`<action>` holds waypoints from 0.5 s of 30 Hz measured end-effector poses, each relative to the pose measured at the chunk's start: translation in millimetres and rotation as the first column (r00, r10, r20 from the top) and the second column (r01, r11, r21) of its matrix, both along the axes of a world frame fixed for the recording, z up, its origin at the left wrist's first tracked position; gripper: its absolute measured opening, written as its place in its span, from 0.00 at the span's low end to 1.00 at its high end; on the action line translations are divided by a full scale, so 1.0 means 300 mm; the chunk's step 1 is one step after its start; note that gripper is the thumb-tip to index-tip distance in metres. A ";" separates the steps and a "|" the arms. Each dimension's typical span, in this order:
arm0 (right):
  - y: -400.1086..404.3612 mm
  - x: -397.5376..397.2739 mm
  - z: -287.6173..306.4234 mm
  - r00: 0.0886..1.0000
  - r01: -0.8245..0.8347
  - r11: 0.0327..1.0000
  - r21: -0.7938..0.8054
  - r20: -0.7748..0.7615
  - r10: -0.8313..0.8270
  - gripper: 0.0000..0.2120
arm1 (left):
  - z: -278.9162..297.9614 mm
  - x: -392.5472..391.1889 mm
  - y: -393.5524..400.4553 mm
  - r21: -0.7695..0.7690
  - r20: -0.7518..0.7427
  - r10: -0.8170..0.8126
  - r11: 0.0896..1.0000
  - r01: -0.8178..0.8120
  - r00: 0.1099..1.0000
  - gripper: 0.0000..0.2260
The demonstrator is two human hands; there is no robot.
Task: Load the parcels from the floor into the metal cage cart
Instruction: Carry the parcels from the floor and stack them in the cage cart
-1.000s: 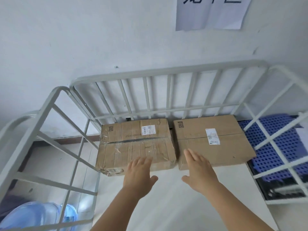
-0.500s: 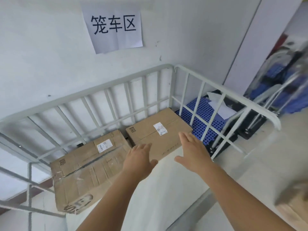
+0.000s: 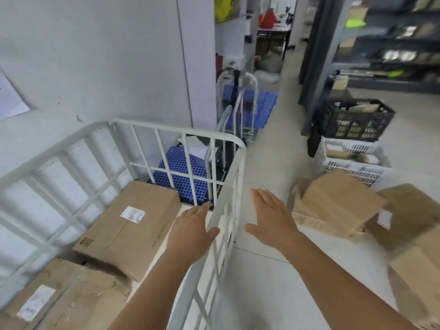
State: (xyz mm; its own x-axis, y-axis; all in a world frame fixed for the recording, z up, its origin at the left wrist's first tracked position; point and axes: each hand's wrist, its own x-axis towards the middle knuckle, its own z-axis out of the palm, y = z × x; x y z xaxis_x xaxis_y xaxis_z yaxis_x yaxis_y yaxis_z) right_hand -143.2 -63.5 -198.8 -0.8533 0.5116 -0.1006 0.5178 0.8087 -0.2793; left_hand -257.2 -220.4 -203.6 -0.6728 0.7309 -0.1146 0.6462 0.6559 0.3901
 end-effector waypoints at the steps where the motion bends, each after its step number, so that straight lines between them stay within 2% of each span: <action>1: 0.033 0.045 -0.005 0.999 0.045 0.999 -0.003 0.004 -0.045 0.41 | 0.008 0.025 0.045 -0.003 -0.015 -0.049 0.999 0.049 0.999 0.30; 9: 0.291 0.411 -0.048 0.939 0.339 0.941 -0.017 0.058 -0.338 0.42 | -0.004 0.250 0.419 -0.035 0.018 -0.340 0.940 0.341 0.940 0.30; 15: 0.506 0.674 -0.097 0.883 0.467 0.884 -0.034 0.076 -0.464 0.41 | -0.032 0.462 0.721 -0.097 -0.008 -0.481 0.873 0.478 0.877 0.30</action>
